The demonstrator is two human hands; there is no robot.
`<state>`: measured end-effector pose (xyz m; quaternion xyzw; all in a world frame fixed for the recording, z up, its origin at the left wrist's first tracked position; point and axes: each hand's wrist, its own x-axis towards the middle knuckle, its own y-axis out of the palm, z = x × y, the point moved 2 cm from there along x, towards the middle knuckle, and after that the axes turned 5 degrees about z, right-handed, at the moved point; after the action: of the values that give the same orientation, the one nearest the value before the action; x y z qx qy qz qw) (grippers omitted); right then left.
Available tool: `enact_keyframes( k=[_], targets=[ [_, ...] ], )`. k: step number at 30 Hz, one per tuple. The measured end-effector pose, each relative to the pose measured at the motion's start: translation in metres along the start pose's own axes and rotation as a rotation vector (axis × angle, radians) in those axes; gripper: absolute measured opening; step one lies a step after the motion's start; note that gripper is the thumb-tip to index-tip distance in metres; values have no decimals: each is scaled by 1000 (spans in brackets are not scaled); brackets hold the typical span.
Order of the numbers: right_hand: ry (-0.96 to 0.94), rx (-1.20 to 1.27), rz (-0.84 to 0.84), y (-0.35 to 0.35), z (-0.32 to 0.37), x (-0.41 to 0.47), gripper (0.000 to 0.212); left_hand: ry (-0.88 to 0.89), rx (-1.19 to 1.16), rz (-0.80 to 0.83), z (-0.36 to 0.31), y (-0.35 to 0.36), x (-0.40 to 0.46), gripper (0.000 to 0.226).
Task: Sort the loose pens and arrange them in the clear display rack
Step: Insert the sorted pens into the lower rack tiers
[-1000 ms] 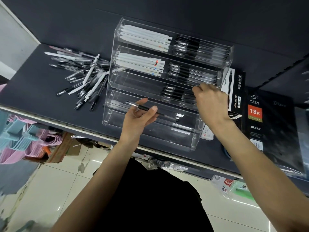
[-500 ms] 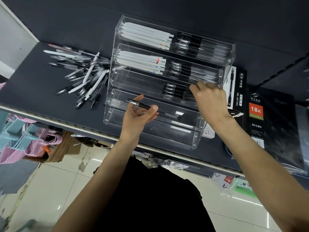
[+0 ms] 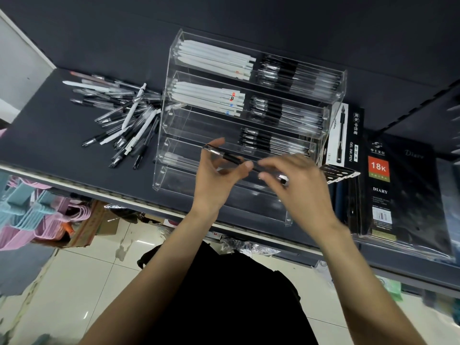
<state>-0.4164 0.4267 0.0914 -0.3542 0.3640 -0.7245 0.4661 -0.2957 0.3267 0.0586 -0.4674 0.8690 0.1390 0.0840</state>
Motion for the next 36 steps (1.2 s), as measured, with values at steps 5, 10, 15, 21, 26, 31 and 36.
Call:
enact_keyframes(
  k=[5,10,15,21,26,31,36],
  targets=[
    [140,-2,-133,-5,-16,-15,13,186,301,50,-13,4,9,43],
    [269,-142,-187,-18,-39,-29,10,466,1085,-10,-25,1,51,33],
    [161,-311,-74,-1,-33,-24,9,265,1243,127,-22,15,65,38],
    [122,-522,240,28,-33,-2,23,275,1101,171,-19,9,64,35],
    [150,-512,410,28,-37,1,29,282,1084,220,-20,0,67,32],
    [155,-452,521,33,-43,-2,46,349,1050,228,-16,-7,69,34],
    [160,-421,400,29,-26,-6,53,534,1115,191,-19,-15,64,31]
  ],
)
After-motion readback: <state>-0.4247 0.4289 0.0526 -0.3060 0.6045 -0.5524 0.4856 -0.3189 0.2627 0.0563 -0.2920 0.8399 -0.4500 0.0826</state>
